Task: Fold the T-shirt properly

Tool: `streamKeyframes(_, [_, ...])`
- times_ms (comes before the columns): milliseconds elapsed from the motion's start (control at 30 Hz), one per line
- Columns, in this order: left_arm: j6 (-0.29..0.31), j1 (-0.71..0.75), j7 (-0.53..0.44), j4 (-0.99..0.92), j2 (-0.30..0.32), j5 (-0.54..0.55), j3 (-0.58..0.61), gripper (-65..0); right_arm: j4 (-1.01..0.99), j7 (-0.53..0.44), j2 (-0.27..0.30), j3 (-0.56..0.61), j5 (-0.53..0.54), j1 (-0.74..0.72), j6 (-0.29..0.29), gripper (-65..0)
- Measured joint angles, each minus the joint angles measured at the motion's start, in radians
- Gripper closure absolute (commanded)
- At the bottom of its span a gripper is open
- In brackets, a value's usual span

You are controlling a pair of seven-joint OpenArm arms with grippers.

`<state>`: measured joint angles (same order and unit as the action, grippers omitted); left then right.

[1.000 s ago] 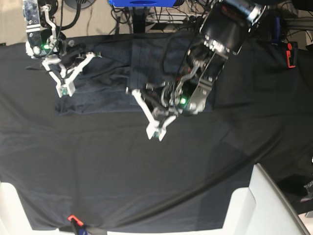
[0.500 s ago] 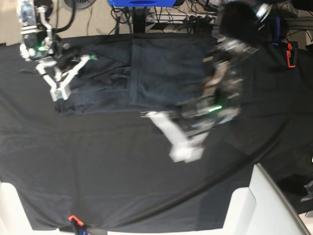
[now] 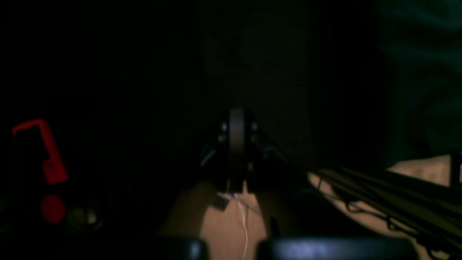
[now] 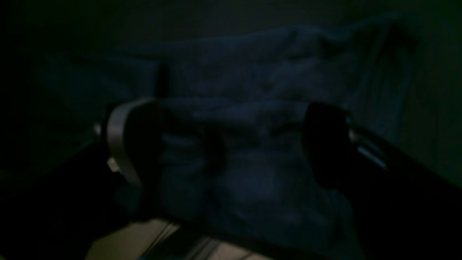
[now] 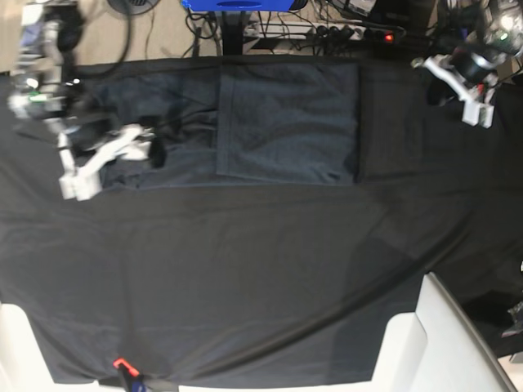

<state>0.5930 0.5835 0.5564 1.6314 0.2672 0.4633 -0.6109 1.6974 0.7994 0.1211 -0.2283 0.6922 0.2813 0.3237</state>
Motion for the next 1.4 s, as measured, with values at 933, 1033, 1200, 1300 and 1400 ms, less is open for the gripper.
streamKeyframes(933, [0.097,-0.008,0.0,-0.061,-0.071,-0.004,-0.101,0.0,-0.578,0.185,0.09,-0.066,0.176,-0.183,0.389,-59.1])
streamKeyframes(1033, [0.097,-0.008,-0.001,-0.061,-0.074,-0.004,-0.092,0.0,-0.577,0.177,0.074,-0.051,0.177,-0.183,0.389,-59.1])
streamKeyframes(1200, [0.097,-0.007,-0.004,-0.061,-0.075,-0.004,-0.092,0.0,-0.573,0.172,0.071,0.009,0.184,-0.186,0.392,-57.9])
streamKeyframes(1300, [0.097,-0.007,-0.003,-0.061,-0.076,-0.004,-0.092,0.0,-0.574,0.164,0.055,0.013,0.175,-0.186,0.392,-53.0])
streamKeyframes(1400, [0.097,-0.006,-0.003,-0.061,-0.075,-0.004,-0.092,0.0,-0.585,0.164,0.044,0.017,0.178,-0.187,0.392,-51.9])
